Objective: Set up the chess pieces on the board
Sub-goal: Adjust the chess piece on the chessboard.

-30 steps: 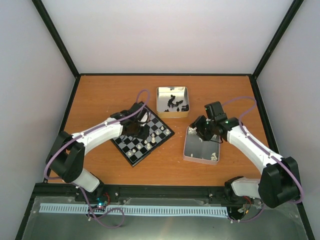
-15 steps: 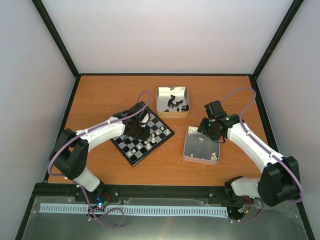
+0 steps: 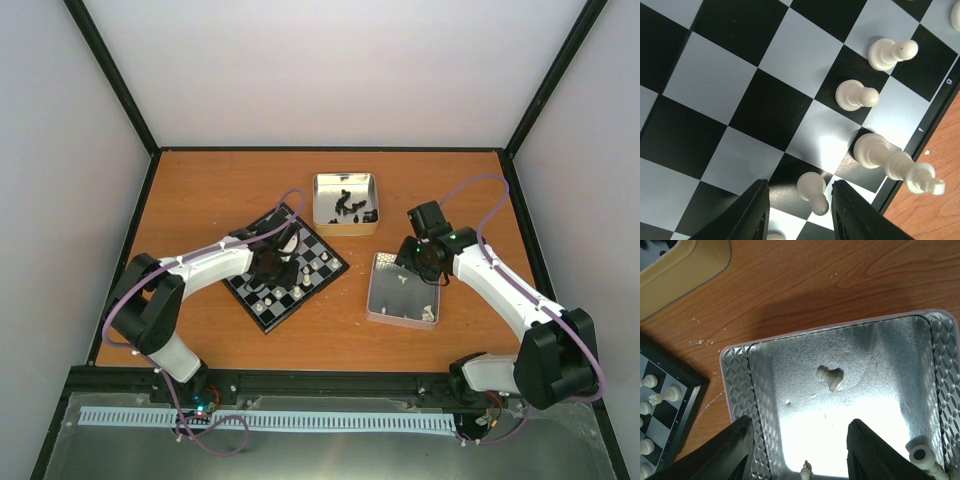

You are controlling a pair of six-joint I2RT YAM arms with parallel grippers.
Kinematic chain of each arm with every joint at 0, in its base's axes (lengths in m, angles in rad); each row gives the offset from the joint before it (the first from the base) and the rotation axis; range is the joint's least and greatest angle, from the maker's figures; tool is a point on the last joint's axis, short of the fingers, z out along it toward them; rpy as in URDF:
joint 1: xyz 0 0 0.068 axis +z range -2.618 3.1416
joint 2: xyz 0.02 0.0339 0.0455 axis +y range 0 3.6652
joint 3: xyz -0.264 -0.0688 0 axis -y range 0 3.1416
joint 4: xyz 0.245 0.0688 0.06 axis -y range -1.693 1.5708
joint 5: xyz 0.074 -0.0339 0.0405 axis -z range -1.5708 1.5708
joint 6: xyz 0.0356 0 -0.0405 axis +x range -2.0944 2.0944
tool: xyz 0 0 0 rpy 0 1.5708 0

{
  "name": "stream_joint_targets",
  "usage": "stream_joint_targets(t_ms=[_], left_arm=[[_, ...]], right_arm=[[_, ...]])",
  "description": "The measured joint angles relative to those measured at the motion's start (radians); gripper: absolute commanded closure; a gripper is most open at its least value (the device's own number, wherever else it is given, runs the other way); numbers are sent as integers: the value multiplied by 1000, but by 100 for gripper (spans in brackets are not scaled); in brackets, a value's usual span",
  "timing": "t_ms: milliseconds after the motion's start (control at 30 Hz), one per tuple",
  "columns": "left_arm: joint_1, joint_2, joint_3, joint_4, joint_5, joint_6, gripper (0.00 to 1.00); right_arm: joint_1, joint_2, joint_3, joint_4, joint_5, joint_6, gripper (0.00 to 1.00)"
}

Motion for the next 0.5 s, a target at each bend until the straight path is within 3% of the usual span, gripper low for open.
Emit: stream_joint_targets(t_ms=[500], left_arm=[[0,14,-5,0,-8,1,73]], right_arm=[[0,3,0,3,2,-1,48]])
